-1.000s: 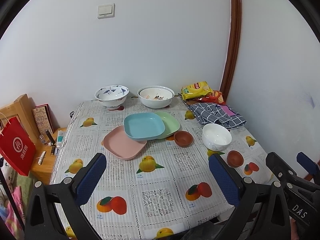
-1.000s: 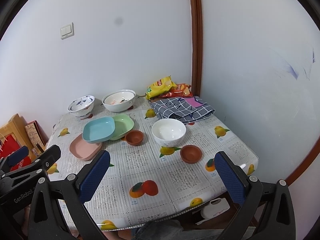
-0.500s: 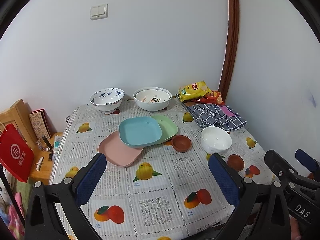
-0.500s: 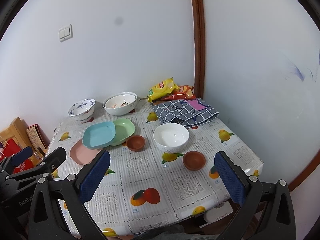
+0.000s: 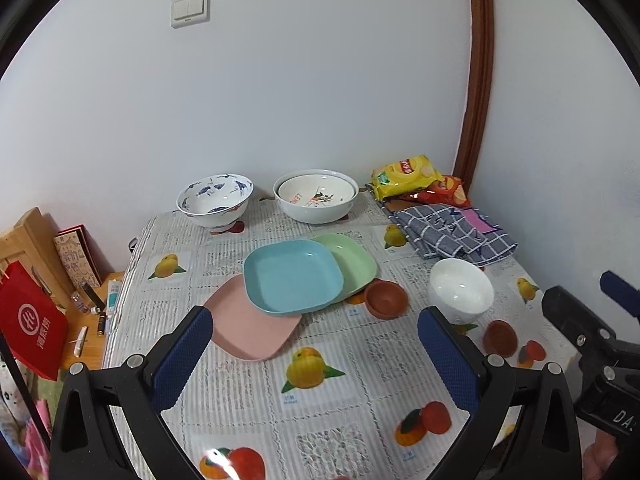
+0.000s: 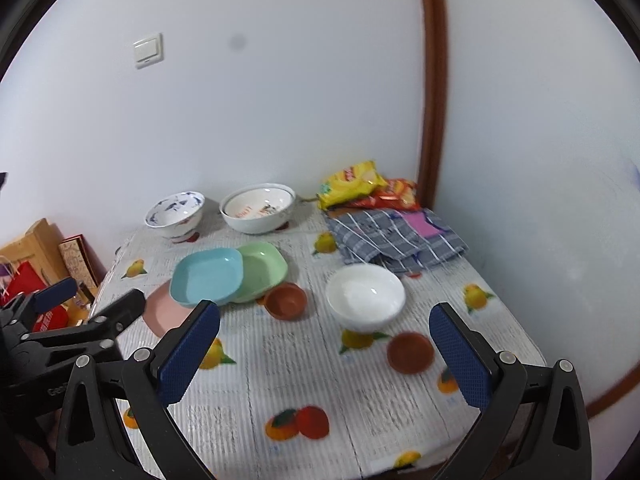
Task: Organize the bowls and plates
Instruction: 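Move the left gripper toward the light-blue plate resting on the pink plate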
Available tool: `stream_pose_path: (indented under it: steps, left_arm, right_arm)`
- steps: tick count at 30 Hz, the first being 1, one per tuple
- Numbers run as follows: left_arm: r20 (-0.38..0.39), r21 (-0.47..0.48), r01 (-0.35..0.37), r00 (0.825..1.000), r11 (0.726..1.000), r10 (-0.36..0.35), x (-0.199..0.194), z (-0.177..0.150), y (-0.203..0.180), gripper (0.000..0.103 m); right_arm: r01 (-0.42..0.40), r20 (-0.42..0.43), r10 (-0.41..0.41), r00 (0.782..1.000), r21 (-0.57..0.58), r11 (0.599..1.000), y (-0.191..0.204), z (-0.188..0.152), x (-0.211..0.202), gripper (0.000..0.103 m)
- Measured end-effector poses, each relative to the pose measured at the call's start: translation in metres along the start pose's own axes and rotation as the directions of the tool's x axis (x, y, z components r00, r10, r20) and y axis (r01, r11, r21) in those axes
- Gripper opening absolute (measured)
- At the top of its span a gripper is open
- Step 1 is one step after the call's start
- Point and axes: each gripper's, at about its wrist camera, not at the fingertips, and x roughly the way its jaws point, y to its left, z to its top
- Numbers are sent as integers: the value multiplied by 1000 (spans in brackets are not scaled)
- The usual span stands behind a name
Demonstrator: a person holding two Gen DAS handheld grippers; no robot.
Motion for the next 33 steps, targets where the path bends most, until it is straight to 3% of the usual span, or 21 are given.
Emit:
stream_pose_path:
  steps: [8, 14, 16, 24, 33]
  left_arm:
    - [-54, -9, -60, 997, 998, 59, 56, 16, 28, 103]
    - [-56, -24, -115, 992, 993, 114, 88, 31, 51, 102]
    - [-62, -32, -127, 990, 991, 125, 100, 37, 59, 101]
    - [-80, -32, -150, 986, 988, 148, 140, 48, 72, 101]
    - [-112, 8, -131, 985, 991, 131, 184, 54, 67, 97]
  right_arm:
    - [-106, -28, 106, 994, -24, 994, 32, 27, 65, 100]
    - [-201, -39, 202, 979, 21, 979, 52, 49, 114, 94]
    - [-226, -45, 227, 973, 23, 974, 58, 55, 131, 88]
    - [-249, -52, 248, 967, -2, 969, 80, 69, 188, 83]
    - [-261, -109, 262, 959, 23, 965, 84, 53, 239, 78]
